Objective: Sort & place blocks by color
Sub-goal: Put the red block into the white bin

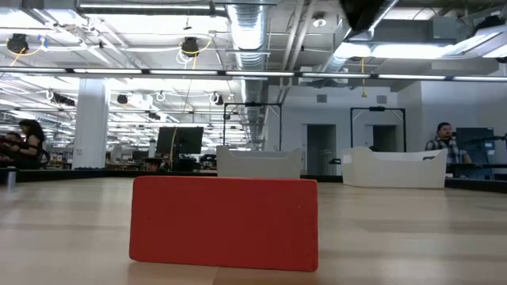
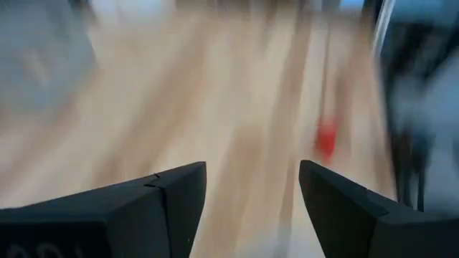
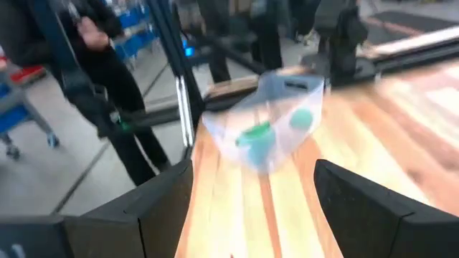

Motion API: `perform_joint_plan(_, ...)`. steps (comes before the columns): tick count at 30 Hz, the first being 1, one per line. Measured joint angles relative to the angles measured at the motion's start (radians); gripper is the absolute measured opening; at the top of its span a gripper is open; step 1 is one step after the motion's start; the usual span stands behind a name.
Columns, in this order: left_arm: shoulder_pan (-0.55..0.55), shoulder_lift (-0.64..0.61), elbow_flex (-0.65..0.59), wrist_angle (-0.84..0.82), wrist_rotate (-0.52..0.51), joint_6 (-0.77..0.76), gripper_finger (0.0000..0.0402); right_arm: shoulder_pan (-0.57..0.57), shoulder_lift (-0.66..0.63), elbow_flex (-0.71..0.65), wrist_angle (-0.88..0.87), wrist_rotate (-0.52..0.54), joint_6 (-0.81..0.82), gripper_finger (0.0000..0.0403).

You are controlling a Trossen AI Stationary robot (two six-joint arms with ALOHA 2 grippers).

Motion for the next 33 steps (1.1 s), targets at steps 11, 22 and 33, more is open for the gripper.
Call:
perform_joint_plan(11, -0.057, 0.037, -0.213, 0.5, -0.631, 0.083, 0.0208, -0.005, 0.285, 0.031, 0.232, -0.105, -0.002, 0.0311)
perform_joint_plan(22, 0.086, 0.061, -0.255, 0.856, -0.164, 0.283, 0.0099, -0.04, 0.39, 0.1, 0.225, -0.17, -0.012, 0.0311)
perform_joint_plan(33, 0.12, 0.094, -0.264, 1.578, 0.145, 1.271, 0.0031, -0.034, 0.356, 0.1, 0.143, -0.178, -0.012, 0.0311)
